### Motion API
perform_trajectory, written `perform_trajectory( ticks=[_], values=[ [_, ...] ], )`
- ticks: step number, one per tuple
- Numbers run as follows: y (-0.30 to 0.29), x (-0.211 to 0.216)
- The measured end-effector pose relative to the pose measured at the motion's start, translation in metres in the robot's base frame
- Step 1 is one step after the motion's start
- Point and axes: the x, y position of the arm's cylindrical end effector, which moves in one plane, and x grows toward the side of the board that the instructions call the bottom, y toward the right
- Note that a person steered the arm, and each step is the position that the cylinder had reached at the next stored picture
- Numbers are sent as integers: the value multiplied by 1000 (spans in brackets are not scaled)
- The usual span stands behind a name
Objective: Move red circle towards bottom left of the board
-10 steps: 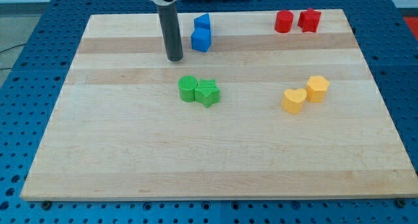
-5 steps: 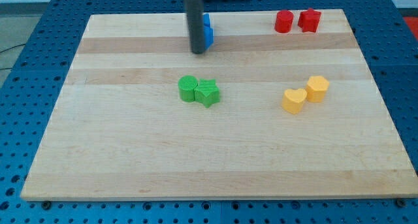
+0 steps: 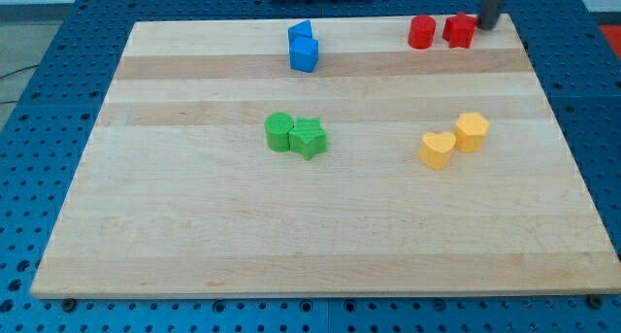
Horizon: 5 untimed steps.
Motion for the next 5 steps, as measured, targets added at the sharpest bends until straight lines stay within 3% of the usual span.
perform_trajectory(
  ticks=[2, 5],
  values=[
    [-122, 3],
    [-123, 124]
  ],
)
